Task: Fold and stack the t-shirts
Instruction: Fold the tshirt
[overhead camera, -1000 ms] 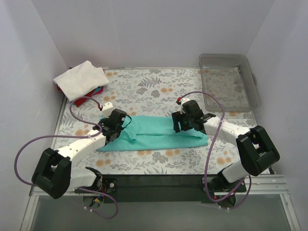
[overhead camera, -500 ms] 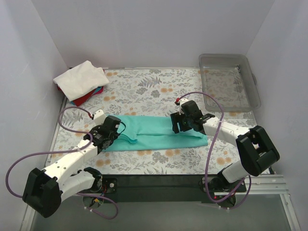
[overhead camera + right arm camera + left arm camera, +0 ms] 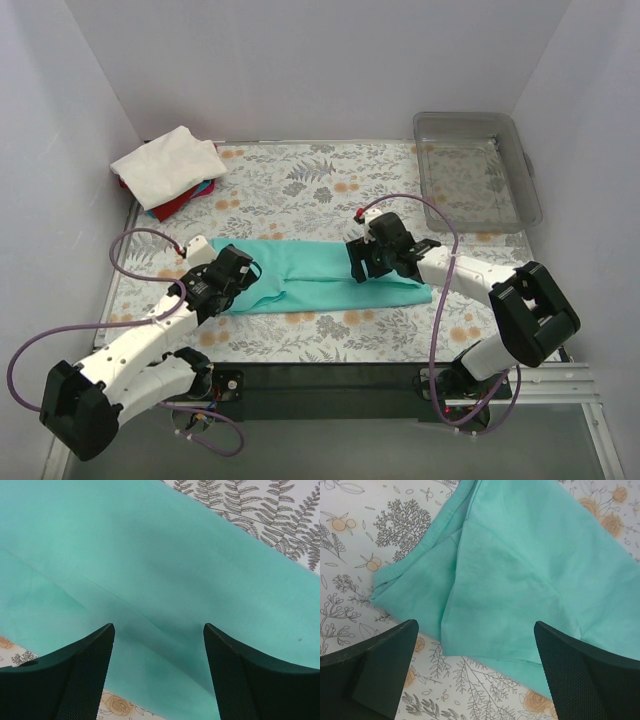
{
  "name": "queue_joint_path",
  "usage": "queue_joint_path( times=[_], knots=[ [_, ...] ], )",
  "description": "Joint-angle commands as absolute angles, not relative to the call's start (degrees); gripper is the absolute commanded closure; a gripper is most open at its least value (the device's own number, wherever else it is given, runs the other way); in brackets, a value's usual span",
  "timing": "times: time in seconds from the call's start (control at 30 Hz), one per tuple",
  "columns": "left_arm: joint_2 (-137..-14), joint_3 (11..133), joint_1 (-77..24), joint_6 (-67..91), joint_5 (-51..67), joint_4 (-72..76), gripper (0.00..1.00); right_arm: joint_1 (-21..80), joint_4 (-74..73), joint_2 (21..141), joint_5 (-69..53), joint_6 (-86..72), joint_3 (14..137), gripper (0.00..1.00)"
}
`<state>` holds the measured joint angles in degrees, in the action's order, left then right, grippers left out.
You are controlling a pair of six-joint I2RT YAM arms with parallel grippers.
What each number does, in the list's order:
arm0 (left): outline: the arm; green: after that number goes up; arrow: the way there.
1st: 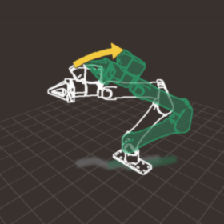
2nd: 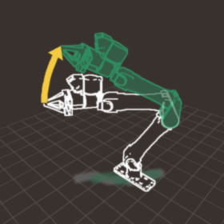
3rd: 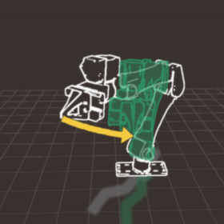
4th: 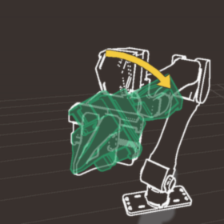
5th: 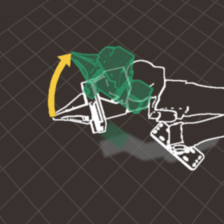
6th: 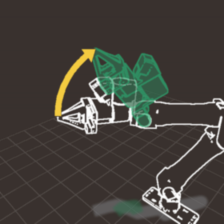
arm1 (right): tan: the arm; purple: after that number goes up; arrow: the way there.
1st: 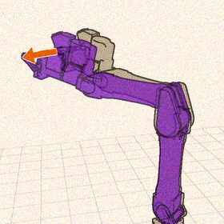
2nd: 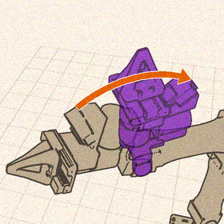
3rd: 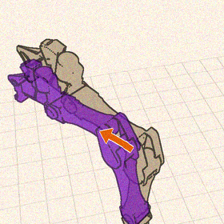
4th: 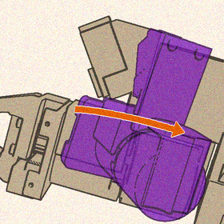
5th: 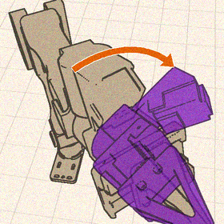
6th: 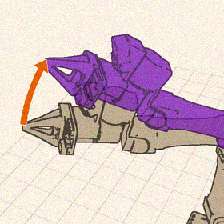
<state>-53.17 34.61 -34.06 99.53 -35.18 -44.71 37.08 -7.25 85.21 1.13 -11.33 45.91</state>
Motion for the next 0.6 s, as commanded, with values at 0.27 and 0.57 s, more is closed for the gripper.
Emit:
queue_joint_path(
  times=[0.27, 0.57],
  knots=[
    [-69.8, 36.9, -34.2, 92.5, -31.8, -24.5, 0.05, 42.7, -4.5, 83.9, 2.6, -11.1, 50.6, 0.35],
    [-78.9, 36.7, -31.0, 88.1, -27.3, -15.3, 0.05, 41.3, -5.1, 85.7, 7.4, -10.8, 49.3, 0.34]
  ],
)
